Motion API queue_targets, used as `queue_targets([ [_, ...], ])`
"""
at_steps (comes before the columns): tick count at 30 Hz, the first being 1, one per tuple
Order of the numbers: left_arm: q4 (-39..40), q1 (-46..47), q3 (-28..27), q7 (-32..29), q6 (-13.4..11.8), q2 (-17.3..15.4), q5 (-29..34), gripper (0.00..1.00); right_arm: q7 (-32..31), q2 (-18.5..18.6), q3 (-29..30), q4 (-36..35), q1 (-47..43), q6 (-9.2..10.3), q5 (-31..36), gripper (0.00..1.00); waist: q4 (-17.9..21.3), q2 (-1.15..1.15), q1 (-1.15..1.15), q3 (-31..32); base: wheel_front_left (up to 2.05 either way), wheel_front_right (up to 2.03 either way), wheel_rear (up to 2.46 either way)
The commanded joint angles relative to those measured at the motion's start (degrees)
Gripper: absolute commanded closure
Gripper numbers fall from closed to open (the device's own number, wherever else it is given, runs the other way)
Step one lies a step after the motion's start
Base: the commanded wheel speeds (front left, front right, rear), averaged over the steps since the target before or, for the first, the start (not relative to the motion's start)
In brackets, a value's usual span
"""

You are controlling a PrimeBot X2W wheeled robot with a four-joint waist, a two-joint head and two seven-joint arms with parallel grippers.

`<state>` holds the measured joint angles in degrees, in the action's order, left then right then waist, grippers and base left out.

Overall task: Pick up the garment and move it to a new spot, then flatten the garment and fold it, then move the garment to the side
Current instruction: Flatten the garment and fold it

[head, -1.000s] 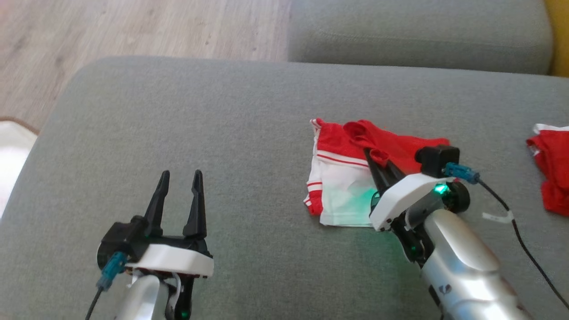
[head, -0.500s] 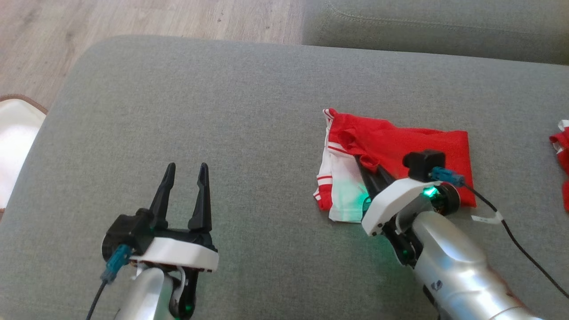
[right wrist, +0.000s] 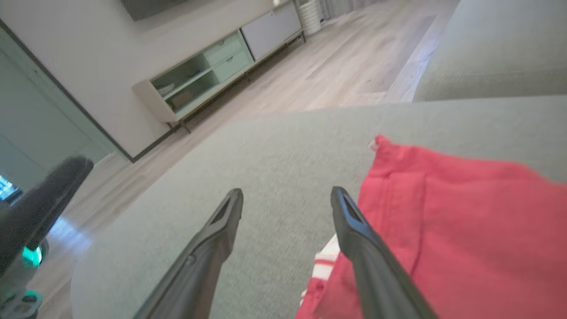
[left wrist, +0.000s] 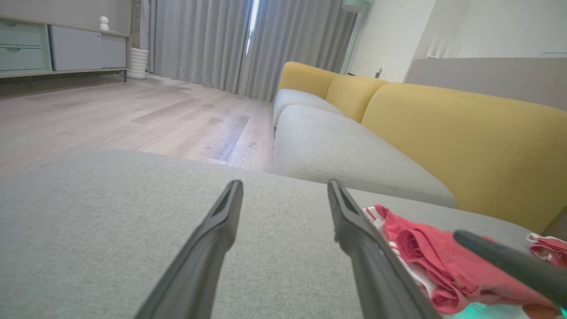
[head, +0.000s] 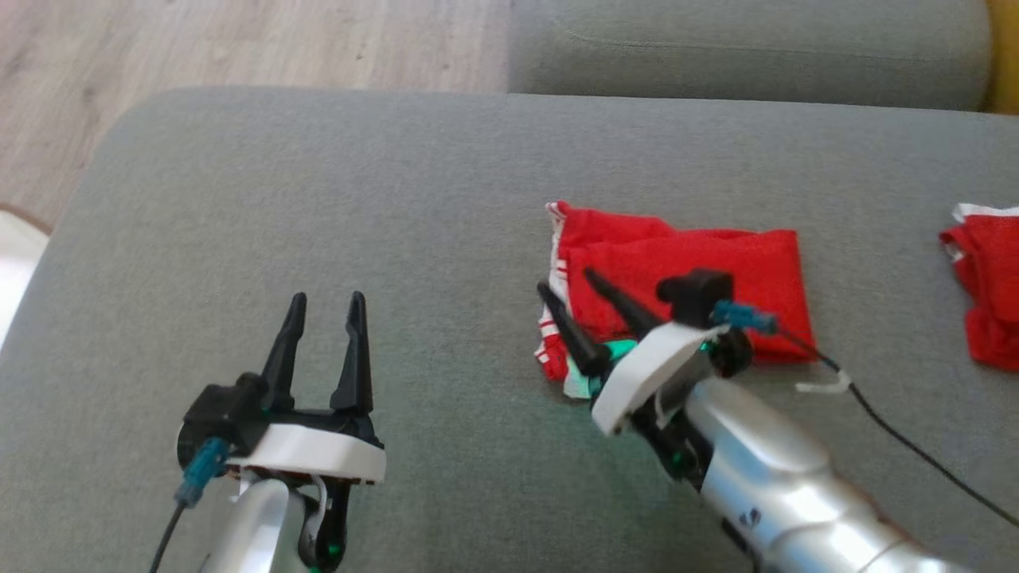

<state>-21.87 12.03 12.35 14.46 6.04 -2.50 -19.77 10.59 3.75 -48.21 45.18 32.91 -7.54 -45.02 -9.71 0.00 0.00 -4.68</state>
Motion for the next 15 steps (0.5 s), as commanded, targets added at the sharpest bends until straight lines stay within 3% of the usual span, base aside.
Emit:
queue_targets([
  [1,1.93,2.53,-2.46,0.54,-0.18,-0.38,0.09,0.00,1.53,-0.87,0.68,-1.63,3.17,0.05,-0.52,0.00,1.28,0.00,0.00,0.65,0.00,0.00,0.00],
  [5,2.76,2.15,-3.26,0.54,-0.12,-0.38,0.42,0.00,3.74,-0.72,5.13,0.16,6.04,0.05,2.56,0.00,3.66,0.00,0.00,1.27,0.00,0.00,0.00],
  [8,3.81,1.69,-4.11,0.54,-0.22,-0.38,0.60,0.00,4.35,2.70,12.53,0.56,6.98,0.05,8.39,0.00,5.85,0.00,0.00,1.74,0.00,0.00,0.00],
  [15,5.19,0.64,-4.75,0.54,-0.38,-0.38,0.59,0.00,4.40,7.71,29.03,-8.58,0.76,0.05,20.82,0.00,9.02,0.00,0.00,2.23,0.00,0.00,0.00],
])
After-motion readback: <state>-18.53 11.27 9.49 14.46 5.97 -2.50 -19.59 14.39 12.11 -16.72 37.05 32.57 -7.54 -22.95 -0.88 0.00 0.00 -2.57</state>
